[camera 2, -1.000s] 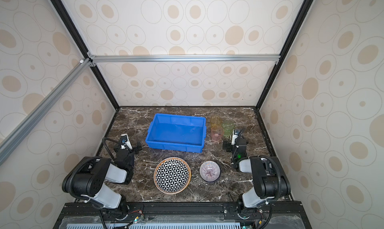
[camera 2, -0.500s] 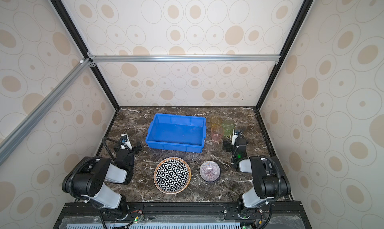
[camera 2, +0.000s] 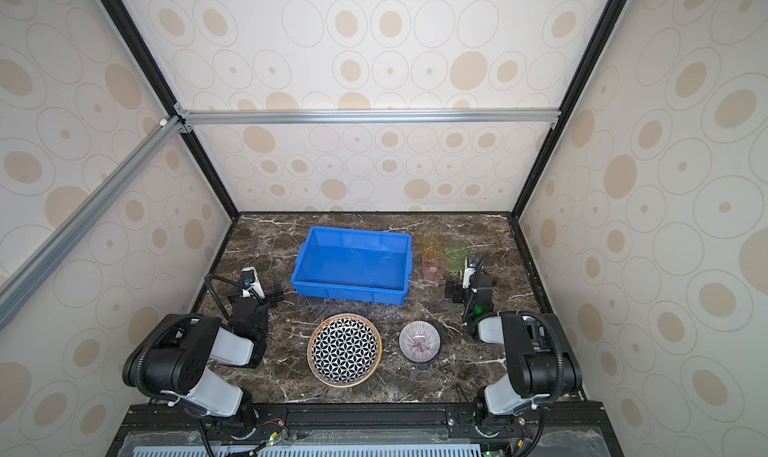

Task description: Place the mixed dishes into the plastic bin

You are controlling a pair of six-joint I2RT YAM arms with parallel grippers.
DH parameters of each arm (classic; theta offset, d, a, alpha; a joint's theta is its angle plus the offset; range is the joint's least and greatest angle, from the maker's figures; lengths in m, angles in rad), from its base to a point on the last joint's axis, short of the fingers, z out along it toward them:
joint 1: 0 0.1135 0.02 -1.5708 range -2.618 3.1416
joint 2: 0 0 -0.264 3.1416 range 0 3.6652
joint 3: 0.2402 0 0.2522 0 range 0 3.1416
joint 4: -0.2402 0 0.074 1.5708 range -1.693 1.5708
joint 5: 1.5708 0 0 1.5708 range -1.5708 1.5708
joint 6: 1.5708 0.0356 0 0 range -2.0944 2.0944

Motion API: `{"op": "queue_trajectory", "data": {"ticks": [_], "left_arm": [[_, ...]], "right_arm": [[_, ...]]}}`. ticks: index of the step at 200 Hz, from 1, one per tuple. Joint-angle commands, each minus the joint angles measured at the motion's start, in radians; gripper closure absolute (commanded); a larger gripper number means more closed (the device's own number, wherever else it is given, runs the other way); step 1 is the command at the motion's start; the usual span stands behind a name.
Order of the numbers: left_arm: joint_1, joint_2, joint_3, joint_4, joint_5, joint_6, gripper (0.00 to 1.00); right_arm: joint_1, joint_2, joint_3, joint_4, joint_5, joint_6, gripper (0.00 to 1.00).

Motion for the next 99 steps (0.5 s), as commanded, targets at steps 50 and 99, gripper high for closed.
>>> {"op": "queue_trajectory", "data": {"ticks": [50,99], "left_arm": [[0.003,-0.294,0.152,-0.483,-0.02,-0.093,0.01],[-0.004,-0.368,0.303,-0.852,-0.032,-0.216,0.01]], "right_arm": [[-0.003,-0.162,0.094,-0.27,0.002,0.007,0.0],[0.0,-0.276,0.159,-0.455,-0.013,0.048,0.0]]}}
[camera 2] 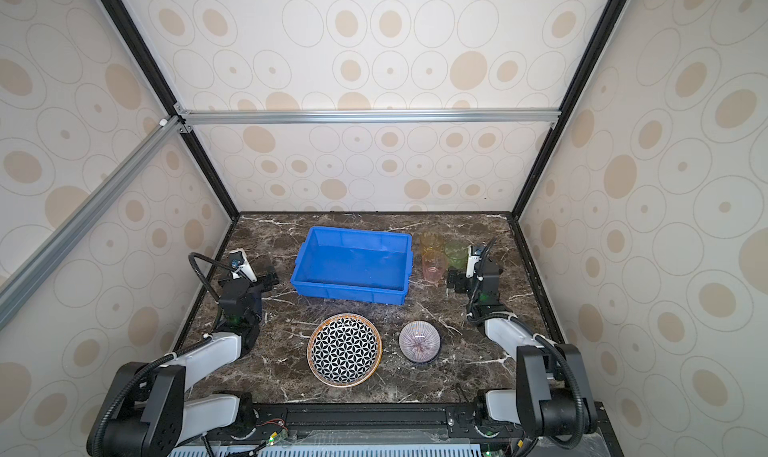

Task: Place the mixed dishes into the plastic bin
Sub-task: 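Move both grippers forward toward the stacked patterned plates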

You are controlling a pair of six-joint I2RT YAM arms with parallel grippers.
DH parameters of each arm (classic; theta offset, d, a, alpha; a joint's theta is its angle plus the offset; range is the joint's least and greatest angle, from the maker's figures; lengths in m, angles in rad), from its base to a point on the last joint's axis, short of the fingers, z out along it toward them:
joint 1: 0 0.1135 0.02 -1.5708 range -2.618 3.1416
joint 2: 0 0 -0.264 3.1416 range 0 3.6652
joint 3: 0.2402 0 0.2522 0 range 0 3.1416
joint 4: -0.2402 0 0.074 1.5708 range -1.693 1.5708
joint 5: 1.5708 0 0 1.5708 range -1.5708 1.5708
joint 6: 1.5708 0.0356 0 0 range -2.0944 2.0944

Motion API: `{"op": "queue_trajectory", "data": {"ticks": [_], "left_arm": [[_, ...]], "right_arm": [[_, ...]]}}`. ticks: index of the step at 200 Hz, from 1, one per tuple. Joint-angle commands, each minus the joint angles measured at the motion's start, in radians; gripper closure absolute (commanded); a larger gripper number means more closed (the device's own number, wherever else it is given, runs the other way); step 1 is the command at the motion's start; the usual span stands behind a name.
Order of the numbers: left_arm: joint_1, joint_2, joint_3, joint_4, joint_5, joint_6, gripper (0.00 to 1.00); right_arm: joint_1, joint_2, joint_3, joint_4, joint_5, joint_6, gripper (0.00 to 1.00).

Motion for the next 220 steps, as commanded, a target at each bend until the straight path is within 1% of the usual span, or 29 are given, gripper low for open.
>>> {"op": "queue_trajectory", "data": {"ticks": [1,11,22,36,57,76,107,138,148,152,159,178,220], "left_arm": [[-0.003,-0.029,0.099,-0.272,-0.016,-0.091,0.01],[-0.006,-0.034,0.145,-0.363,-0.01,-0.109,0.01],[-0.007,-0.023,0.214,-0.496,-0.01,-0.137,0.01],[-0.013,-0.019,0.285,-0.631,-0.003,-0.161,0.01],[-0.031,-0.044,0.351,-0.76,-0.007,-0.196,0.01],[-0.042,-0.09,0.381,-0.836,0.014,-0.221,0.01],[-0.05,-0.153,0.404,-0.907,0.117,-0.239,0.01],[-0.058,-0.21,0.421,-1.002,0.118,-0.283,0.02],[-0.063,-0.222,0.425,-1.037,0.121,-0.291,0.03],[-0.065,-0.224,0.429,-1.051,0.122,-0.293,0.04],[-0.07,-0.224,0.433,-1.075,0.122,-0.295,0.07],[-0.087,-0.217,0.454,-1.167,0.112,-0.317,0.08],[-0.141,-0.26,0.458,-1.272,0.128,-0.345,0.09]], "right_arm": [[-0.001,-0.054,0.037,-0.129,0.001,0.034,0.0],[-0.001,-0.074,0.047,-0.156,0.02,0.06,0.0],[0.0,-0.095,0.067,-0.214,0.06,0.12,0.0],[0.003,-0.116,0.094,-0.279,0.044,0.142,0.0],[0.012,-0.141,0.151,-0.411,0.009,0.182,0.01],[0.034,-0.165,0.195,-0.522,-0.027,0.209,0.01],[0.107,-0.197,0.227,-0.632,-0.068,0.217,0.01],[0.213,-0.224,0.261,-0.74,-0.078,0.208,0.02],[0.236,-0.232,0.275,-0.77,-0.08,0.213,0.02],[0.272,-0.234,0.282,-0.783,-0.081,0.215,0.03],[0.294,-0.235,0.29,-0.799,-0.081,0.218,0.03],[0.356,-0.23,0.321,-0.843,-0.1,0.231,0.04],[0.478,-0.187,0.356,-0.837,-0.155,0.286,0.08]]}}
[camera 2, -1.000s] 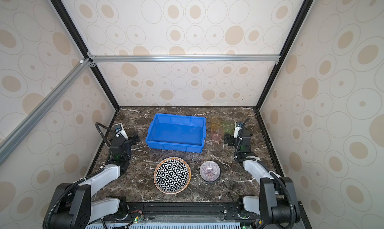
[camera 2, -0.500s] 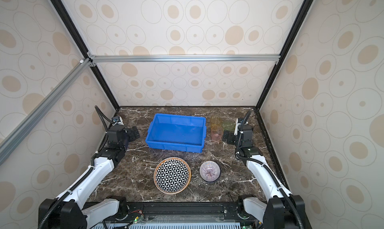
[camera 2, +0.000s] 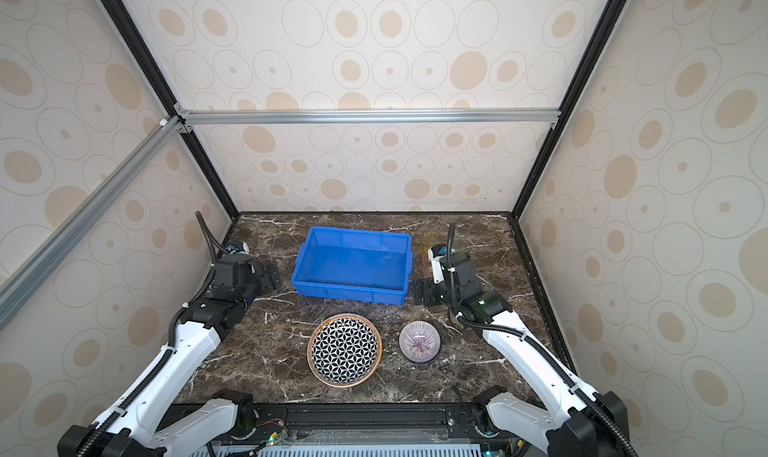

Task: Place the mixed dishes into the plastic bin
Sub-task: 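Move both grippers forward toward the stacked patterned plates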

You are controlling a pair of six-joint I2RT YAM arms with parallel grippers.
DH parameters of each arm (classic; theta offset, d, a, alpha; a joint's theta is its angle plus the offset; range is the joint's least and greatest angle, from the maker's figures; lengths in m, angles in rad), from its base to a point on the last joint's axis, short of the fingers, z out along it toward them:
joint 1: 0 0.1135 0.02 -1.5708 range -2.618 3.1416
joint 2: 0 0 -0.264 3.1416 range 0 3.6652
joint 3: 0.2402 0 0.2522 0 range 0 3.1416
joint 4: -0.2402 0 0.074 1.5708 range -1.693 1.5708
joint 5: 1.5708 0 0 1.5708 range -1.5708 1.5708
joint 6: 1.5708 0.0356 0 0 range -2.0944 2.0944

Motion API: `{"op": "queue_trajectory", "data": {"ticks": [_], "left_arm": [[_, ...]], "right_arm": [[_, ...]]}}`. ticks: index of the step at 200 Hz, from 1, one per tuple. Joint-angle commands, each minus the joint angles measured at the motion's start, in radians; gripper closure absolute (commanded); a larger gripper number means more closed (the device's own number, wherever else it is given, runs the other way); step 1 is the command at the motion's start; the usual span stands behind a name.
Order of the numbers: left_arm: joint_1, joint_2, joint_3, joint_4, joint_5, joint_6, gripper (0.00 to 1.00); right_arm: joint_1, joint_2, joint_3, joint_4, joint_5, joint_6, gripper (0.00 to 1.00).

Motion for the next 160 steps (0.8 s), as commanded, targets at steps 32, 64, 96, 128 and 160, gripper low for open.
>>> {"op": "queue_trajectory", "data": {"ticks": [32,64,96,128,160], "left_arm": [[-0.091,-0.048,0.041,-0.155,-0.025,-0.085,0.12],[-0.187,-0.032,0.077,-0.208,-0.016,-0.151,0.18],[-0.274,-0.024,0.076,-0.249,0.039,-0.19,0.18],[-0.322,-0.038,0.093,-0.338,0.032,-0.196,0.21],[-0.336,-0.058,0.109,-0.399,0.07,-0.193,0.21]], "right_arm": [[0.152,0.09,0.098,-0.071,-0.054,0.053,0.11],[0.232,0.136,0.137,-0.088,-0.062,0.048,0.11],[0.243,0.138,0.14,-0.099,-0.062,0.061,0.13],[0.258,0.165,0.139,-0.11,-0.063,0.062,0.15],[0.266,0.228,0.166,-0.13,-0.095,0.059,0.17]]}}
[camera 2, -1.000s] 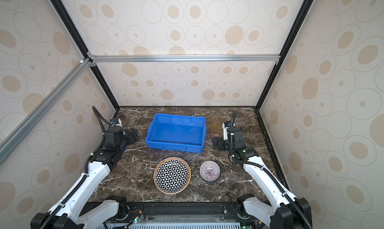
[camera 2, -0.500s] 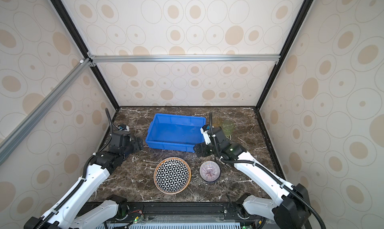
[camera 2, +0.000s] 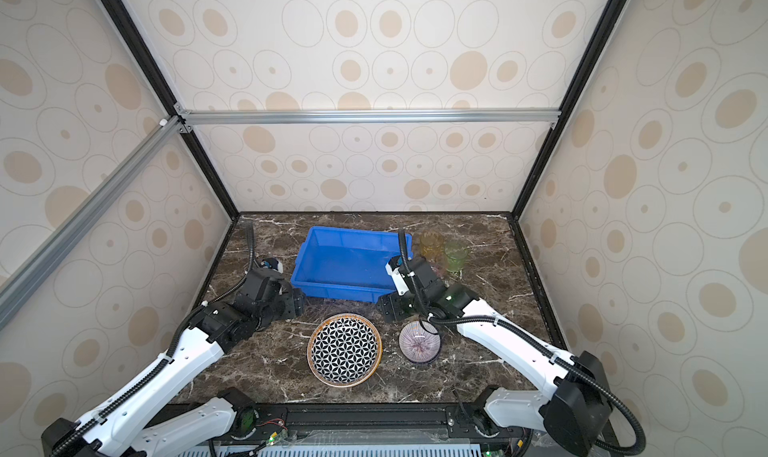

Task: Place the mixed dishes into the plastic bin
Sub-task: 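Move both grippers forward toward the stacked patterned plates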

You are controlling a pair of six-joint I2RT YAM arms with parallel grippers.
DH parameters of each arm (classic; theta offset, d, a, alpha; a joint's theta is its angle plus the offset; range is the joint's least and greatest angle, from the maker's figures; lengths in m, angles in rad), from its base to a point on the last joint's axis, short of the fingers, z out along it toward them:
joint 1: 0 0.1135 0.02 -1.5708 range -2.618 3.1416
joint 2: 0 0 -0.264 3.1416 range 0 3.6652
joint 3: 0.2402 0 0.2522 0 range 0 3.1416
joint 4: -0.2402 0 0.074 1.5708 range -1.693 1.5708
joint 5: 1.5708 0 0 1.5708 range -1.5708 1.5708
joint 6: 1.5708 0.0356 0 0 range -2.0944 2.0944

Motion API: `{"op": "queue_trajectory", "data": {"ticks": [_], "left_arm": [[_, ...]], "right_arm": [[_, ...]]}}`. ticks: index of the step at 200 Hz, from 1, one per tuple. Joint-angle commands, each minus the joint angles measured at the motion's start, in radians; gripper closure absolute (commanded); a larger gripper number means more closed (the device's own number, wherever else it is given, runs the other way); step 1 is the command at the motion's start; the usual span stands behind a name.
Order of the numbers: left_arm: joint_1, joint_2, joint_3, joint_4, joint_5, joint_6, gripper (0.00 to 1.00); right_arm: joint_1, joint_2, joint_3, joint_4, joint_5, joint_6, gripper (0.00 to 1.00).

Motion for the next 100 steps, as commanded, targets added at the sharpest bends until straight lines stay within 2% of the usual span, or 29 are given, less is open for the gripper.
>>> {"op": "queue_trajectory", "data": {"ticks": [1,44,100], "left_arm": [[-0.013,-0.026,0.051,-0.093,0.026,-0.026,0.21],[-0.023,-0.005,0.042,-0.125,0.091,-0.02,0.21],[-0.035,-0.01,0.013,-0.173,0.118,-0.048,0.25]], "right_arm": [[0.014,0.044,0.04,-0.038,-0.029,0.005,0.17],[0.018,0.076,0.036,-0.043,-0.056,0.003,0.18],[0.03,0.116,0.017,-0.049,-0.086,0.02,0.28]]}}
